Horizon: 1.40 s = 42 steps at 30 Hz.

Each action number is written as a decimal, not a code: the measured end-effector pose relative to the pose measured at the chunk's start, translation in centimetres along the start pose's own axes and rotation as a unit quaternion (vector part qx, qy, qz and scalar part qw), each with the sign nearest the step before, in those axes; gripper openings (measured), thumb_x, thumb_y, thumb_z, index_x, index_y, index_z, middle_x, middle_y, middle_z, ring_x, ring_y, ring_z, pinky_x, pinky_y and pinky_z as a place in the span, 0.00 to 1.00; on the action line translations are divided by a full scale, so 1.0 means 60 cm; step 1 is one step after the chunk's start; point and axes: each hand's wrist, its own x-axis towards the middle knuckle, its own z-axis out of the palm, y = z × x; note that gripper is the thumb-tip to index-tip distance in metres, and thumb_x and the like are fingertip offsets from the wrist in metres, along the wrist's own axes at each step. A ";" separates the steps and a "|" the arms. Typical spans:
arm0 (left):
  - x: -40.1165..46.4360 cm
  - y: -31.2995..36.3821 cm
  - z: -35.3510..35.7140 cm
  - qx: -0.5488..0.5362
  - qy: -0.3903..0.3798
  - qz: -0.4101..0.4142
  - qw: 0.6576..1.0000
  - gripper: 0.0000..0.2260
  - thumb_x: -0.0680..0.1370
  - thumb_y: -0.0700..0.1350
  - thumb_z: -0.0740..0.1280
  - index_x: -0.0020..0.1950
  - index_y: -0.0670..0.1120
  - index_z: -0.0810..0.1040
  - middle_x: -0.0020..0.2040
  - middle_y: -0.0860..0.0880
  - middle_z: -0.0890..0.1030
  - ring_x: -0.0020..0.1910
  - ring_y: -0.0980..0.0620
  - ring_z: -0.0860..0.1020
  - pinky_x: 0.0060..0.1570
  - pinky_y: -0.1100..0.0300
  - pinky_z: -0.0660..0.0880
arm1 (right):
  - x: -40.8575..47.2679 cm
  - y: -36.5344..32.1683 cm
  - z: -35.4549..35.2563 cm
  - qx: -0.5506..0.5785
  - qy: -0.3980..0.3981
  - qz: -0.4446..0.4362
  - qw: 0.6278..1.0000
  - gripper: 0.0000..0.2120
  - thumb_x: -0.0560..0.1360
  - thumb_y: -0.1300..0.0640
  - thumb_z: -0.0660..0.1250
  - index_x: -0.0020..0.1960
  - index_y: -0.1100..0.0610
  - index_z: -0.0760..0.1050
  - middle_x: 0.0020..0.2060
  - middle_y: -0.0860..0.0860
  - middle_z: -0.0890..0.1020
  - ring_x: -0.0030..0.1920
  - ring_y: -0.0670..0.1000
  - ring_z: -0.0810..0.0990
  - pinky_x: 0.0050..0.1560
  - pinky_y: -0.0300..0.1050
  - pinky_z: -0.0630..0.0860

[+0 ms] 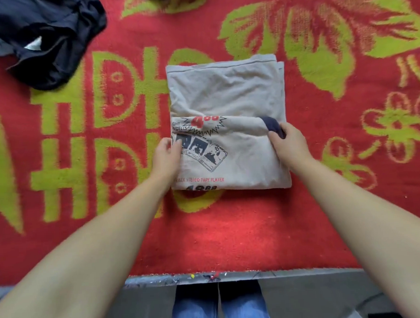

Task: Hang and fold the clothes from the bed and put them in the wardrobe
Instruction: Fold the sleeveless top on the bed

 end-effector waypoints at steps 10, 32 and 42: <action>-0.033 -0.039 0.009 0.198 0.167 0.056 0.964 0.19 0.81 0.48 0.58 0.69 0.40 0.66 0.64 0.39 0.72 0.64 0.39 0.70 0.59 0.48 0.66 | -0.027 0.010 0.015 -0.190 0.086 -0.144 0.967 0.22 0.76 0.55 0.62 0.69 0.58 0.67 0.65 0.61 0.72 0.66 0.62 0.69 0.64 0.57 0.68; -0.082 -0.097 0.028 0.560 -0.145 0.349 0.737 0.47 0.63 0.56 0.72 0.75 0.41 0.56 0.74 0.33 0.60 0.75 0.36 0.57 0.70 0.36 0.55 | -0.094 0.068 0.052 -0.493 -0.172 -0.323 0.789 0.49 0.60 0.43 0.74 0.75 0.49 0.56 0.76 0.57 0.60 0.74 0.65 0.54 0.60 0.82 0.52; -0.117 -0.021 0.008 0.559 -0.272 0.215 0.753 0.41 0.73 0.28 0.57 0.78 0.49 0.38 0.76 0.36 0.37 0.76 0.39 0.38 0.75 0.49 0.44 | -0.134 -0.013 0.015 -0.487 -0.298 -0.184 0.800 0.38 0.75 0.71 0.52 0.78 0.45 0.45 0.78 0.51 0.42 0.76 0.66 0.43 0.70 0.70 0.51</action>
